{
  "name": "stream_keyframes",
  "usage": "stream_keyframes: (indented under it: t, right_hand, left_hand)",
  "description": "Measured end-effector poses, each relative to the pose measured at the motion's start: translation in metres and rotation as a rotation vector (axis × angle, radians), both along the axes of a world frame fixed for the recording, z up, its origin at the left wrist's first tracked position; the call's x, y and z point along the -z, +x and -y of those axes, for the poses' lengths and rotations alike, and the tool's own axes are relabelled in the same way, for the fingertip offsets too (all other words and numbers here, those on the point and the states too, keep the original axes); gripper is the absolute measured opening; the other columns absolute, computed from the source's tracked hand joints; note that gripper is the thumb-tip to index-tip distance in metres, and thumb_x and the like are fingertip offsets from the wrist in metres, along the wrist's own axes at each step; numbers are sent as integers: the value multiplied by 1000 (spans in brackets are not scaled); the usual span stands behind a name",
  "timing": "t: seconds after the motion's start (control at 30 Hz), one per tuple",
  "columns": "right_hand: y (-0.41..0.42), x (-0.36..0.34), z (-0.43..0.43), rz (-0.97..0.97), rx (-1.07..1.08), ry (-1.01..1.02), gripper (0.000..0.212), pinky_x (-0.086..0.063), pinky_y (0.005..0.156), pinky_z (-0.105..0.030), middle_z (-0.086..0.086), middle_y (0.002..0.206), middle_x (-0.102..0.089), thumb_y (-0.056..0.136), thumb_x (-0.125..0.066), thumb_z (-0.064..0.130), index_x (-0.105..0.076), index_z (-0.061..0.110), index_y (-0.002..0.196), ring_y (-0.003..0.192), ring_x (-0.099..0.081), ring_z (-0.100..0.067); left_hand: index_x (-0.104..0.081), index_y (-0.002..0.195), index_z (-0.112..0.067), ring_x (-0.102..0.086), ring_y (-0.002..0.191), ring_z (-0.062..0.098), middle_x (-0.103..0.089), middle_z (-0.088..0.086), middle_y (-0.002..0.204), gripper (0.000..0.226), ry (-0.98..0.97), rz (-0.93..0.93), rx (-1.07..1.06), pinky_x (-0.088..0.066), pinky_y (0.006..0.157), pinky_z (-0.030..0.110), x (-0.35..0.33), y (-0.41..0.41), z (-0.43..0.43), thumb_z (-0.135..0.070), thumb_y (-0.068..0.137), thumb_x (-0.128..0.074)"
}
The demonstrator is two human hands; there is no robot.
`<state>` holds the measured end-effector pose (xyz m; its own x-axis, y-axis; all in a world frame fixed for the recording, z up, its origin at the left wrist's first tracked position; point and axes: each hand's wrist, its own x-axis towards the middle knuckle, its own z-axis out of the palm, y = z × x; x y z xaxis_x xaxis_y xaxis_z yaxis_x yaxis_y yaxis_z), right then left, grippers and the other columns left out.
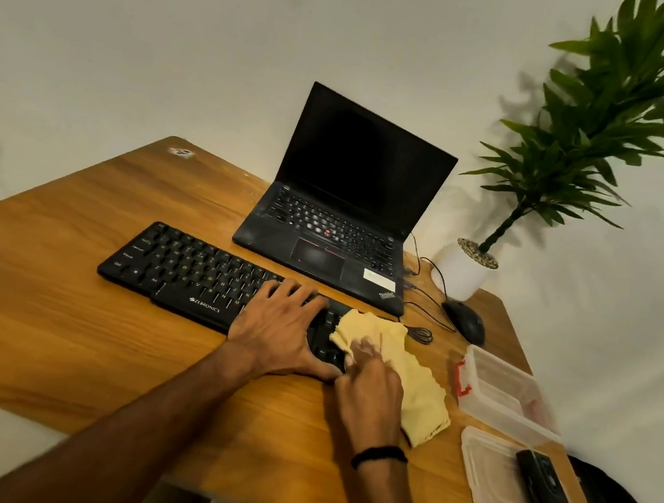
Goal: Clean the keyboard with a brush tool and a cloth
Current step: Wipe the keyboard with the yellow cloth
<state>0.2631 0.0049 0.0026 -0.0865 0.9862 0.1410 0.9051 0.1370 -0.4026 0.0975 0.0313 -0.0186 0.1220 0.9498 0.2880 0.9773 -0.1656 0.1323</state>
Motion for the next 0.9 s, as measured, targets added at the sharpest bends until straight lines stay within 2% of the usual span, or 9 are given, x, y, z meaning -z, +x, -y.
stream_keyframes:
  t: [0.17,0.27,0.33,0.43,0.57,0.7,0.8,0.87,0.9]
  right_hand:
    - [-15,-17,-38,20,44,6,34,-37,109,-43,-12,136,-56,100,-46,13,-58,9,132,124,-50,-30]
    - [-15,-16,-28,10,66,6,29,-46,99,-37,-11,122,-63,98,-50,12,-61,10,125,113,-56,-27]
    - [-9,-6,-6,5,56,16,35,-46,102,-33,-9,132,-60,98,-52,13,-57,12,132,120,-55,-22]
    - [0,9,8,46,34,87,48,-32,117,-30,-4,152,-44,98,-56,17,-47,16,145,140,-41,-18]
    - [-3,-7,-20,-22,70,37,45,-37,113,-36,-7,147,-50,96,-52,9,-51,15,141,134,-45,-24]
    - [-8,-17,-11,-67,71,13,36,-47,101,-33,-11,129,-63,99,-50,11,-58,14,134,118,-57,-24]
    - [-1,-8,24,-80,25,87,36,-47,101,-27,-6,128,-65,97,-54,11,-60,17,133,116,-61,-18]
    - [11,-13,33,-227,81,-1,31,-54,78,-23,1,105,-69,99,-52,14,-64,20,127,90,-64,-10]
    - [21,-18,30,-410,154,-81,25,-50,63,-20,4,91,-65,100,-52,16,-67,21,120,77,-59,-8]
  left_hand:
    - [-46,144,-26,-40,130,20,-44,-3,143,121,4,2,4,-31,113,44,-2,3,3,-108,57,-30]
    - [-45,145,-28,-38,130,18,-44,-5,144,117,7,29,-2,-30,114,42,-2,1,3,-107,59,-35]
    - [-45,146,-29,-38,132,18,-42,-6,145,119,5,28,-10,-29,115,42,-1,1,2,-108,58,-35]
    - [-44,148,-27,-38,133,19,-41,-6,147,124,-8,21,-14,-29,116,43,0,0,0,-109,57,-32]
    - [-43,150,-26,-37,135,20,-40,-5,149,128,-18,5,-7,-28,117,45,-2,0,1,-111,55,-30]
    - [-43,149,-29,-36,134,19,-41,-7,148,127,-23,39,-23,-28,115,44,-3,1,2,-111,53,-33]
    - [-42,149,-31,-35,134,18,-40,-8,148,126,-30,51,-41,-27,116,44,-3,1,2,-111,52,-35]
    - [-41,149,-31,-34,135,19,-39,-7,149,127,-33,48,-40,-26,117,44,-5,2,3,-111,51,-35]
    - [-42,150,-31,-34,136,19,-39,-7,150,128,-34,46,-37,-25,118,44,-5,2,4,-112,50,-34]
